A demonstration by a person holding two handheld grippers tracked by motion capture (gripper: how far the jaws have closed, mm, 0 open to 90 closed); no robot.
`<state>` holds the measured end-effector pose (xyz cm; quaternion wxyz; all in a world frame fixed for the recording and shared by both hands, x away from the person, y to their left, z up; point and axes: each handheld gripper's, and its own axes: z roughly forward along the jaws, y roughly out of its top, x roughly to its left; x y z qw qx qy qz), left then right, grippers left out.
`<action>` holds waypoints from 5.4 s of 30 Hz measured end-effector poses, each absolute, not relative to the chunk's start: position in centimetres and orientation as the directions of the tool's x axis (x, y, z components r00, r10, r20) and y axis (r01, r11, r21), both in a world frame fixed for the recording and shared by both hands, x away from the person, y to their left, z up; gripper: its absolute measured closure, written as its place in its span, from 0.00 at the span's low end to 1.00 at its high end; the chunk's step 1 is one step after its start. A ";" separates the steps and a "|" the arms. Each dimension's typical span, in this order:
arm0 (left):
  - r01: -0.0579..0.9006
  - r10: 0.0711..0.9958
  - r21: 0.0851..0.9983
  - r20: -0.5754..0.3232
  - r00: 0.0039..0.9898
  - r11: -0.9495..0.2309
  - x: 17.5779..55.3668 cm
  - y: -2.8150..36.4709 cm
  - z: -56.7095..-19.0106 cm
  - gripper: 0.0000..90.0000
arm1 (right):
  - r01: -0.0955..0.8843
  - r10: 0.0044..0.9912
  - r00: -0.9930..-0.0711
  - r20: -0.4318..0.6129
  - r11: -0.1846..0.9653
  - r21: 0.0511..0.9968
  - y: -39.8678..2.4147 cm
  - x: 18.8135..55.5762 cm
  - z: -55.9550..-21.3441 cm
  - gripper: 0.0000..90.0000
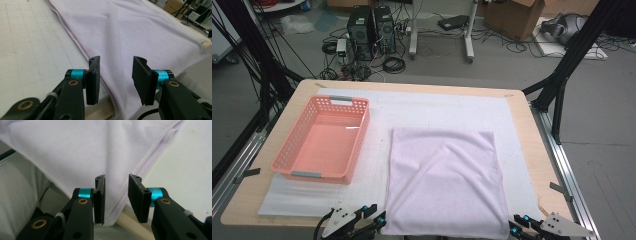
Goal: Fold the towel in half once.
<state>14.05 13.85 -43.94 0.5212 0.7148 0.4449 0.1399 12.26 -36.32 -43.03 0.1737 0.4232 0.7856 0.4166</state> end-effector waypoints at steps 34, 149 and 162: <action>0.493 0.727 0.870 -0.320 0.608 -0.029 31.9 12.1 -42.5 0.47 | 0.518 0.882 -0.467 0.060 0.218 0.827 -35.7 27.4 -42.2 0.68; 0.426 0.755 0.902 -0.231 0.613 -0.070 32.1 10.3 -42.3 0.67 | 0.557 0.887 -0.456 0.077 0.216 0.802 -34.6 28.7 -42.5 0.86; 0.418 0.745 0.902 -0.203 0.635 -0.111 28.2 11.8 -43.1 0.66 | 0.606 0.876 -0.468 0.120 0.219 0.765 -35.3 24.0 -43.9 0.79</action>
